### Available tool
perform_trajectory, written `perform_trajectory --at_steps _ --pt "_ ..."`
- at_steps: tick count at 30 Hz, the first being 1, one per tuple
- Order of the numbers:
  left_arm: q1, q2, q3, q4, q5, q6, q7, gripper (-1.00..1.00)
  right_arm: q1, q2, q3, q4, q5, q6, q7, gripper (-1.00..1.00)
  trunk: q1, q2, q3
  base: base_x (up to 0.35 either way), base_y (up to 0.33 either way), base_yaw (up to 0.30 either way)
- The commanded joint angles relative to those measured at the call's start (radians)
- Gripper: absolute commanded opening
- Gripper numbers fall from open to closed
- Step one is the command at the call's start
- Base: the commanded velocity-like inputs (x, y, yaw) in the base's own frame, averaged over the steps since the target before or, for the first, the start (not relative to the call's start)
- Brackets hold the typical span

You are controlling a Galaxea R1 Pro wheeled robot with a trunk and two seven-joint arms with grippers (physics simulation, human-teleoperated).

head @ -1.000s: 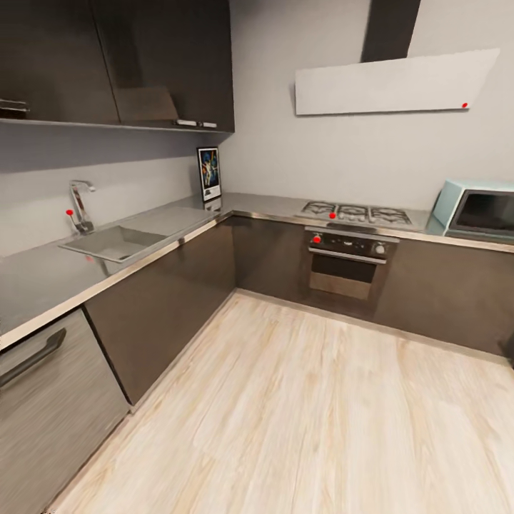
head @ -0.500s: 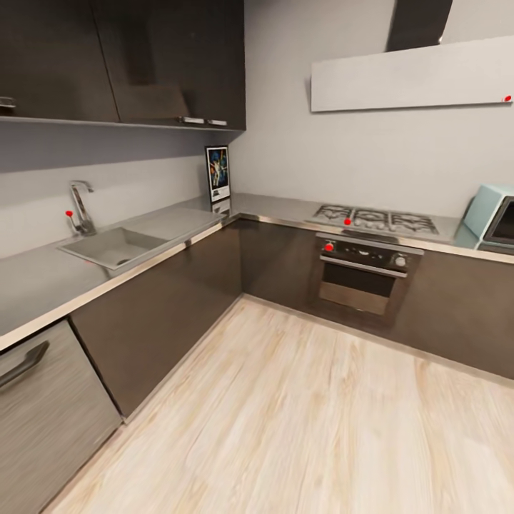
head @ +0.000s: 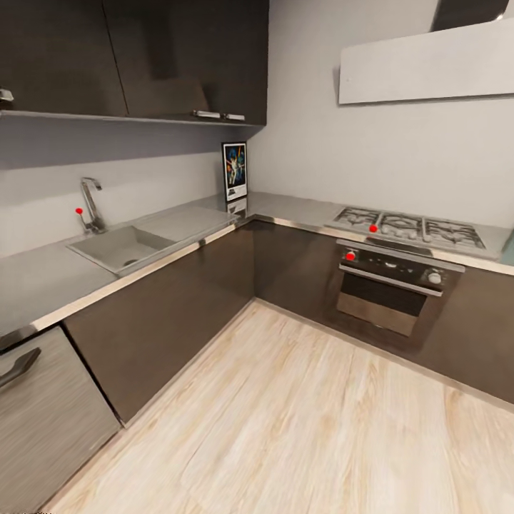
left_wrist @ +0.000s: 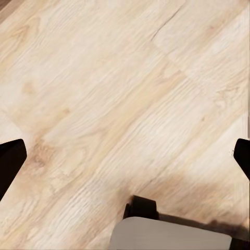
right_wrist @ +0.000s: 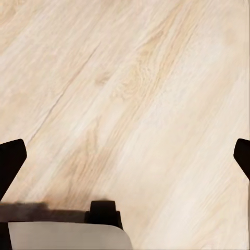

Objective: Pick up the poster from the kitchen countertop and hang it on one of the wall nails in the kitchen.

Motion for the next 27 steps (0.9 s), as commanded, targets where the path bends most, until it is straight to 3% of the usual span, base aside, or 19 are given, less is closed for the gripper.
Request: perform_trajectory --at_steps 1,11,27 --pt "0.000 0.000 0.001 -0.001 0.000 -0.001 -0.001 1.00 -0.001 -0.001 0.005 0.001 0.000 -0.002 -0.006 1.00 0.000 0.000 -0.002 0.208 -0.261 0.233" --pt "0.000 0.000 0.000 -0.001 0.000 -0.001 -0.001 1.00 -0.001 -0.001 0.007 0.001 0.000 0.000 -0.006 1.00 0.000 0.000 -0.010 0.124 -0.310 0.185" --pt "0.000 0.000 0.000 -0.001 0.000 -0.001 0.000 1.00 0.000 -0.006 0.008 0.002 0.000 0.001 -0.003 1.00 0.000 0.000 -0.011 0.125 -0.329 0.014"
